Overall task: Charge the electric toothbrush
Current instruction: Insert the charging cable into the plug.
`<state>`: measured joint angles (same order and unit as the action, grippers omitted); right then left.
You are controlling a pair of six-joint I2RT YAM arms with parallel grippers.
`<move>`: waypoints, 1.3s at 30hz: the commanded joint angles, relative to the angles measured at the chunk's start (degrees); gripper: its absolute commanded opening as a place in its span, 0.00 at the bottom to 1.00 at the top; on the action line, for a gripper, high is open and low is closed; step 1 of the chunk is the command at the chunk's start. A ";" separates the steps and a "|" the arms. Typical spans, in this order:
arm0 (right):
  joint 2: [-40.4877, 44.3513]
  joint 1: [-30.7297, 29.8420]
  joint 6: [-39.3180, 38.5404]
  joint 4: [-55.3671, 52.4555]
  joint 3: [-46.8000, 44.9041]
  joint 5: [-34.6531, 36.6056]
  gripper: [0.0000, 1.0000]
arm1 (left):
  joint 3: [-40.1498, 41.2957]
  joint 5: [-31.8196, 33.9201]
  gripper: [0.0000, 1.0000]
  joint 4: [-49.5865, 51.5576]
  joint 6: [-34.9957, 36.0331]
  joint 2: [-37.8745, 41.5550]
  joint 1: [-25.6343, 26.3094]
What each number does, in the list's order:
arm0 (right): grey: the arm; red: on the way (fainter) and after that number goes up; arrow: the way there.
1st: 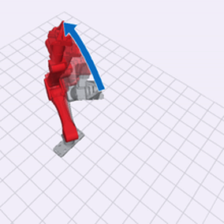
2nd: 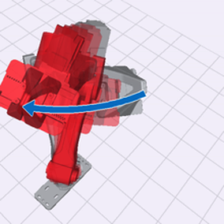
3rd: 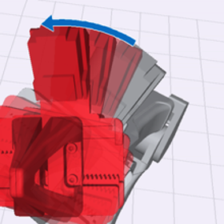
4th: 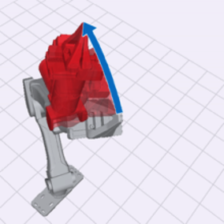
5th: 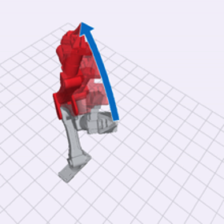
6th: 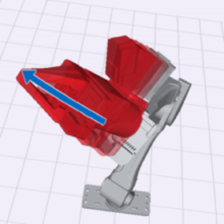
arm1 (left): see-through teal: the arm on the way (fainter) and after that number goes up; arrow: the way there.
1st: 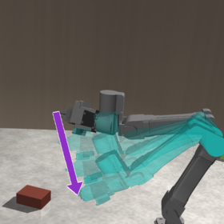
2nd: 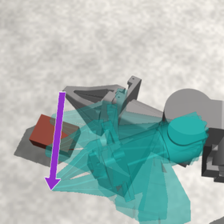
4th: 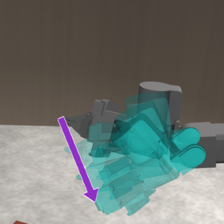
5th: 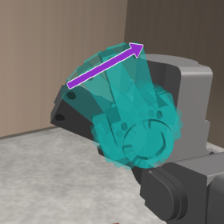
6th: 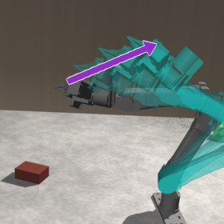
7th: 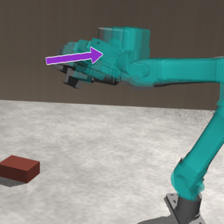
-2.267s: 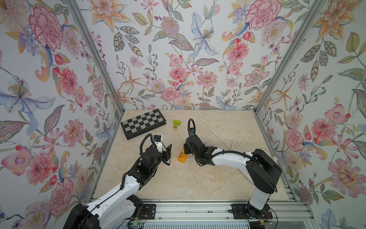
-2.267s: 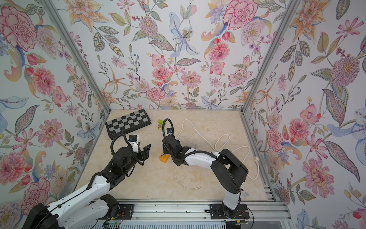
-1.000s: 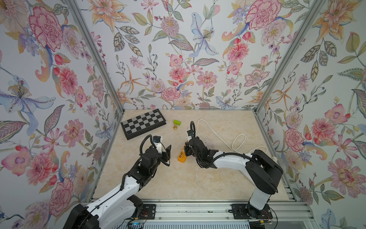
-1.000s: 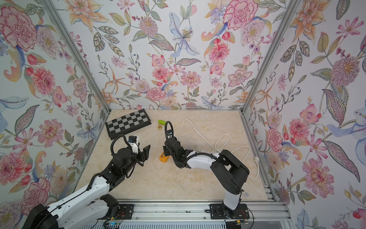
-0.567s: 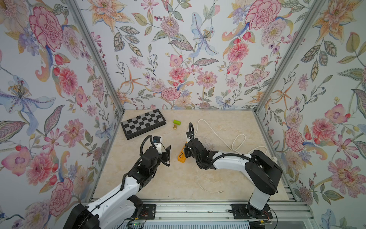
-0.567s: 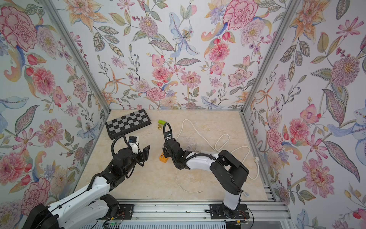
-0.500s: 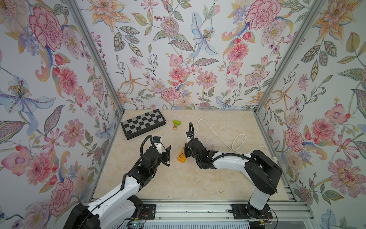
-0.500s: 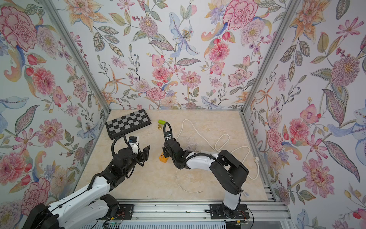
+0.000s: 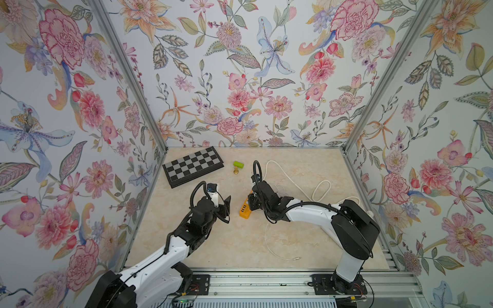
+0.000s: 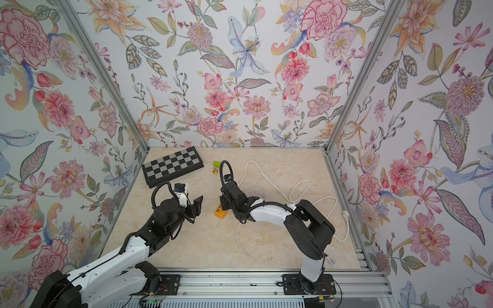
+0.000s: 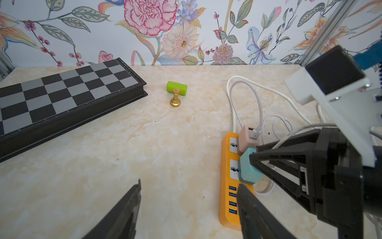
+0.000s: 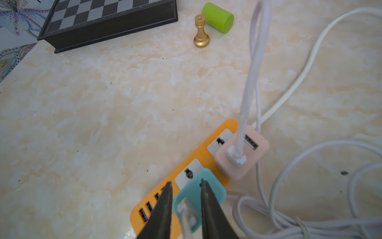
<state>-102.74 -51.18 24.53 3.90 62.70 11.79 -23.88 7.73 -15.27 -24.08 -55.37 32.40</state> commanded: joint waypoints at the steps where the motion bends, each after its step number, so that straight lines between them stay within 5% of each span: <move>1: 0.36 -0.25 2.19 -5.07 2.18 -1.56 0.33 | -1.16 -0.12 0.74 -0.82 -1.24 -0.52 -0.42; 14: 6.17 0.46 0.01 -9.90 -1.35 -17.89 0.51 | -2.74 -1.44 0.75 -0.31 -0.63 -0.86 -0.41; 27: 13.11 3.23 -8.37 -15.41 -4.00 -42.75 0.59 | -6.37 -3.48 0.76 0.13 0.06 -2.69 -0.48; 35: 19.71 6.02 -10.06 -16.82 -6.57 -52.67 0.62 | -8.44 -4.89 0.77 -0.05 0.54 -3.54 -0.41; 39: 16.25 5.40 -10.66 -15.87 -5.93 -56.05 0.64 | -8.94 -4.31 0.78 0.25 1.12 -4.06 -0.32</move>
<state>-83.90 -45.30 15.77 -11.22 56.88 -38.76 -30.87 3.40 -15.07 -23.38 -58.78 32.40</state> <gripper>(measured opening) 0.639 0.774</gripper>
